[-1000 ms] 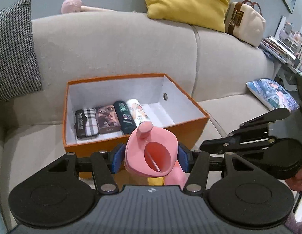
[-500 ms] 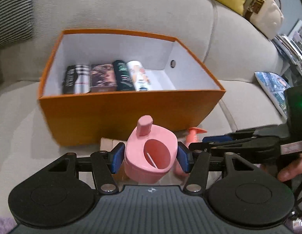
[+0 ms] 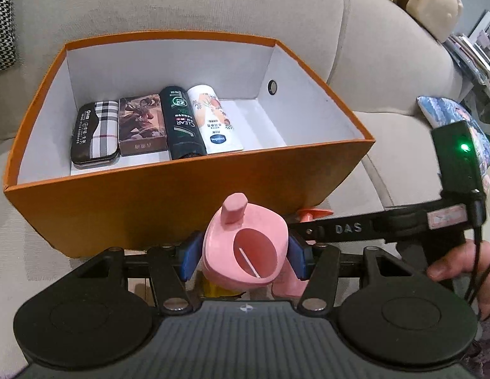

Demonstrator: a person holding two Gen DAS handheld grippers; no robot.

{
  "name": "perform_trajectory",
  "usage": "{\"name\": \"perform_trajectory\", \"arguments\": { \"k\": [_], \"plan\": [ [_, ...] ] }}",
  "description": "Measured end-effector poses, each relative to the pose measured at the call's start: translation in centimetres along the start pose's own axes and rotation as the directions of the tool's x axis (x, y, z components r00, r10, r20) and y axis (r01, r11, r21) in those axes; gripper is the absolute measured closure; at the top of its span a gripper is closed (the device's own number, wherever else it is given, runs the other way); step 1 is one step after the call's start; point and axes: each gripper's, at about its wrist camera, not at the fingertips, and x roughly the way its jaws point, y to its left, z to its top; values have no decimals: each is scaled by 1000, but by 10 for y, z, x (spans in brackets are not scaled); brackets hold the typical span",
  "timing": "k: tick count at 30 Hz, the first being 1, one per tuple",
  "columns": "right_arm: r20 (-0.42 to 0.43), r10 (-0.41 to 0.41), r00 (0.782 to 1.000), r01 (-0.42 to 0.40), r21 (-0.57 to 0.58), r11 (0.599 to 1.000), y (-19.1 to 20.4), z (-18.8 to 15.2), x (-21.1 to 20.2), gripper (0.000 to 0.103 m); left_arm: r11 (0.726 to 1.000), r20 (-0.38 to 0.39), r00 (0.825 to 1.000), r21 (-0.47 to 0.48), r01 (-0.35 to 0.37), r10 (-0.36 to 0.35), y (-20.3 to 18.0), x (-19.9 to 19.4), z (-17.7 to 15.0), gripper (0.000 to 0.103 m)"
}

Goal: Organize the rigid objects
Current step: 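Lift the pink container with the left tool while the right tool lifts the pump bottle, then lower the pink container into the box with the left tool while the right tool lowers the pump bottle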

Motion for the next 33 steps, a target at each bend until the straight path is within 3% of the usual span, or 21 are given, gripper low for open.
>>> {"name": "perform_trajectory", "arguments": {
  "k": [1,2,8,14,22,28,33],
  "plan": [
    [-5,1,1000,-1,7,1000,-2,3,3,64,1000,-4,1000,1,-2,2,0,2,1,39],
    [-4,-5,1000,5,6,1000,-2,3,5,72,1000,-6,1000,1,-5,5,0,2,2,39],
    [34,-5,999,8,-84,996,12,-5,-8,73,1000,-2,1000,8,-6,6,-3,-3,2,39],
    [155,-11,988,49,-248,968,39,-35,-46,76,1000,22,1000,9,-22,22,-7,-23,-9,39],
    [288,51,956,55,-348,936,61,-59,-105,76,1000,106,994,13,-2,1,-19,-66,-16,39],
    [353,136,926,24,-413,911,80,-39,-152,76,1000,170,985,15,27,-30,-22,-99,19,39],
    [389,139,911,56,-450,891,88,6,-155,76,1000,205,979,25,13,-18,-15,-98,61,39]
  ]
}}
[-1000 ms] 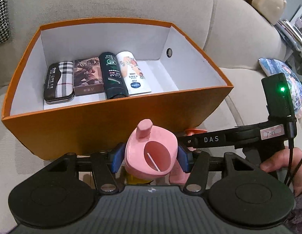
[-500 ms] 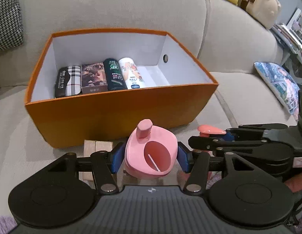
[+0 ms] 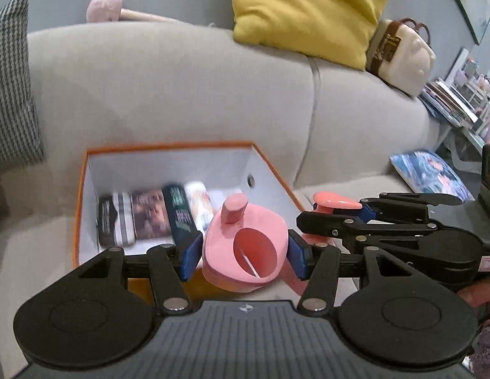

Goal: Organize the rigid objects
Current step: 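Lower the pink container into the box with the left tool while the right tool lowers the pump bottle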

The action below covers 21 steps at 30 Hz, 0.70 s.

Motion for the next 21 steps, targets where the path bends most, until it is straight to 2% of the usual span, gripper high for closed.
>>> {"name": "perform_trajectory", "arguments": {
  "k": [2,6,11,12,14,17,21],
  "plan": [
    [-12,-11,1000,11,-28,1000,-8,12,10,76,1000,-5,1000,8,-13,13,6,15,13,39],
    [-67,5,998,-7,-27,1000,-31,30,60,76,1000,-55,998,-14,-20,19,25,58,30,39],
    [-129,-35,991,27,-63,998,-54,45,122,75,999,-101,994,-26,-39,36,46,101,39,39],
    [-142,-64,988,53,-81,995,-58,45,134,76,999,-108,994,-30,-40,36,50,109,40,39],
    [-178,-62,982,51,-66,997,-67,45,155,77,999,-121,992,-36,-39,35,56,123,43,39],
    [-205,-58,977,48,-52,997,-77,46,178,77,998,-133,991,-43,-38,32,63,136,42,39],
    [-203,-76,976,58,-91,994,-78,53,192,77,998,-143,989,-46,-35,28,67,147,41,39]
  ]
}}
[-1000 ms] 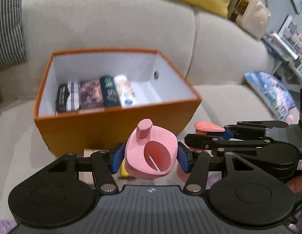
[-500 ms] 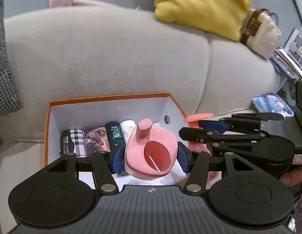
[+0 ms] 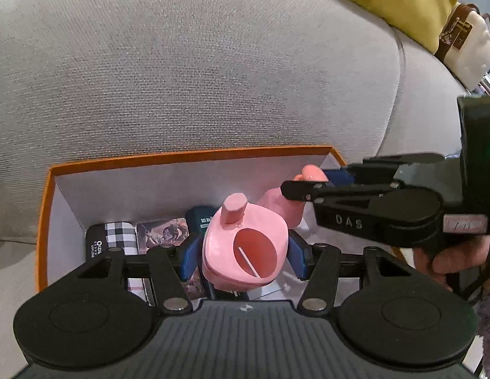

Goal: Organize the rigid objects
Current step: 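Lower the pink container into the box with the left tool while the right tool lowers the pump bottle, then open both tools and lift them out of the box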

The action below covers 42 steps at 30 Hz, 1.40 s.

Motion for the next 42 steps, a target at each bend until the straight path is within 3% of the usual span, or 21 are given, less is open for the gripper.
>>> {"name": "perform_trajectory", "arguments": {
  "k": [5,12,16,24,27,32,42],
  "plan": [
    [-24,-36,999,34,-69,997,-1,3,6,77,1000,-5,1000,-1,11,-11,1,2,-1,39],
    [-57,-8,998,6,-38,999,-12,5,19,76,1000,-24,999,9,27,-26,3,6,3,39],
    [-25,-1,1000,0,-39,999,-9,8,11,59,999,-34,999,14,39,-39,-3,6,6,39],
    [135,-101,986,97,34,995,-18,-6,-52,53,994,-81,993,60,92,-87,-29,25,6,39],
    [165,-126,978,117,66,991,-28,-15,-69,53,988,-116,988,98,117,-105,-43,42,7,39],
    [143,-151,978,139,91,986,-42,-23,-70,52,976,-165,983,187,111,-80,-63,66,12,39],
    [131,-128,983,110,137,984,-51,-33,-69,52,934,-214,975,332,130,-60,-78,86,15,38]
  ]
}}
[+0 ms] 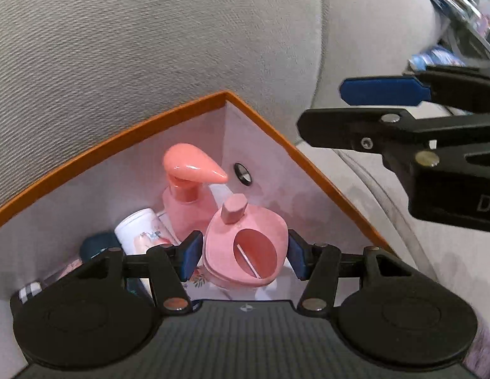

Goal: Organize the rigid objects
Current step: 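Open both tools and lift them out of the box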

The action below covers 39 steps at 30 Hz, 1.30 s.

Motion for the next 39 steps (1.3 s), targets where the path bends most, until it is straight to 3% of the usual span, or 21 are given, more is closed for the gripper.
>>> {"name": "perform_trajectory", "arguments": {
  "k": [8,9,13,22,28,32,39],
  "plan": [
    [-15,6,1000,-6,-1,1000,3,-7,-4,48,998,-16,998,-33,-53,52,-5,-7,-11,25],
    [-14,7,1000,-7,-3,1000,3,-8,-6,48,998,-19,998,-37,-59,58,-4,-11,-11,26],
    [-20,12,1000,-12,0,1000,5,-11,-6,47,998,-34,999,-47,-32,30,-2,-14,-14,60],
    [-46,15,999,-15,-11,1000,11,-18,-11,47,998,-26,1000,-67,-15,13,-14,-3,-12,67],
    [-35,18,999,-19,-12,1000,18,-18,-28,47,995,53,998,-94,-34,40,-16,-46,-24,67],
    [-9,28,1000,-28,-11,1000,31,-18,-53,41,991,172,982,-117,-63,82,-22,-97,-35,67],
    [74,39,997,-38,-15,999,60,-39,-114,34,979,356,921,-176,-100,158,-39,-192,-86,58]
  ]
}}
